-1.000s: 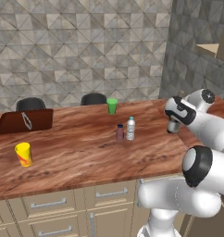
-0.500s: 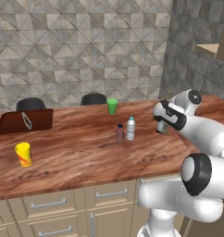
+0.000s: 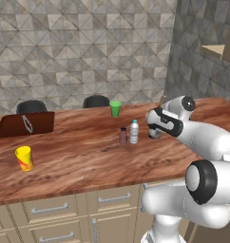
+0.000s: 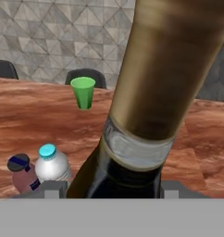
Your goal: Place the drinks on the dining counter in a tight cluster.
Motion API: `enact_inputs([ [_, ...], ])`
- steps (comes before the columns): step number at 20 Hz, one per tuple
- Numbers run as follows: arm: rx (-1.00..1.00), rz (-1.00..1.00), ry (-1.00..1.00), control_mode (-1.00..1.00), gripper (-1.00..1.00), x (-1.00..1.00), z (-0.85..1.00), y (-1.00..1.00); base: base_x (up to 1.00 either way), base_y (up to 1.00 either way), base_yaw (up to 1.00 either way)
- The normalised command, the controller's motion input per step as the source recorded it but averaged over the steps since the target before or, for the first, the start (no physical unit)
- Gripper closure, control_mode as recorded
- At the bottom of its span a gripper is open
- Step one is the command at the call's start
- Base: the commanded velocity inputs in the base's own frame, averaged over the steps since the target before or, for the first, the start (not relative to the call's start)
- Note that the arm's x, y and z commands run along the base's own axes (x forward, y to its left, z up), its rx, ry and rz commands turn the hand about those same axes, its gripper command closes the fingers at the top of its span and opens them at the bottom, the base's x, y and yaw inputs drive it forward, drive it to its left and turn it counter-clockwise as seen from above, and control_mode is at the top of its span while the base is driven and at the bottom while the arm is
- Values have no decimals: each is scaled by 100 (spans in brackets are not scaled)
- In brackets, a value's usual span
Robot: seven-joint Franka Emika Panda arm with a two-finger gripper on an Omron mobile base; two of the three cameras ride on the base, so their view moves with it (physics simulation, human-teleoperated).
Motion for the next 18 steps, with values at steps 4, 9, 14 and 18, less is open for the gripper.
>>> enact_inputs([
  [4, 6, 0, -2, -100, 100, 7, -17, 34, 0, 0, 0],
  [9, 1, 0, 0, -100, 100, 7, -12, 18, 0, 0, 0],
  [14, 0, 1, 0, -100, 100, 1, -2, 7, 0, 0, 0],
  [18, 0, 0, 0, -100, 100, 0, 0, 1, 0, 0, 0],
])
